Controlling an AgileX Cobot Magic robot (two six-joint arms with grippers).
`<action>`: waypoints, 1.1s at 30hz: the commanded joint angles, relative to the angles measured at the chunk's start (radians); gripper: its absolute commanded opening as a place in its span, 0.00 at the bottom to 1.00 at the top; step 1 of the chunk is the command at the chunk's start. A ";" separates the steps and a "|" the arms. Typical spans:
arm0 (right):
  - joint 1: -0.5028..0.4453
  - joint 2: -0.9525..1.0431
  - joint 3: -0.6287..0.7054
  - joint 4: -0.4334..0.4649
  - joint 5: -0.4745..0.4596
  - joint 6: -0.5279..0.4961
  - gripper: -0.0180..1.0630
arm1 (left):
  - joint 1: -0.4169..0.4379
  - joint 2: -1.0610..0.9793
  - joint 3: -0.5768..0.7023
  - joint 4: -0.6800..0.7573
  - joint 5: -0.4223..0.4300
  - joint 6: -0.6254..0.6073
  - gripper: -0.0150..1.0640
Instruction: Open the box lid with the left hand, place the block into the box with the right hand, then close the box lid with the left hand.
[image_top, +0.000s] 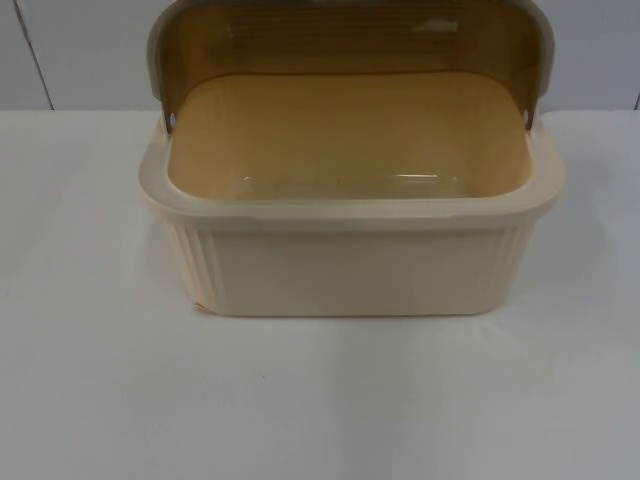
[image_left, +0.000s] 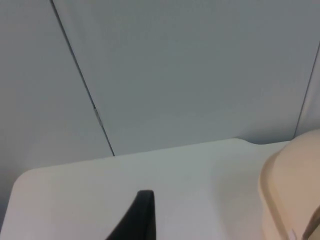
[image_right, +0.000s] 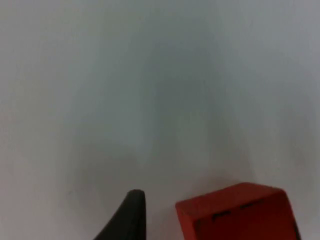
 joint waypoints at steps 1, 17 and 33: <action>-0.003 0.020 0.001 -0.005 0.007 -0.011 0.99 | -0.007 -0.007 0.005 0.014 0.001 -0.002 0.97; -0.003 0.144 0.001 -0.004 0.007 -0.119 0.98 | -0.007 -0.006 0.005 0.020 0.001 -0.002 0.97; -0.003 0.136 -0.005 -0.004 0.007 -0.123 0.31 | -0.007 -0.006 0.005 0.024 0.001 -0.002 0.97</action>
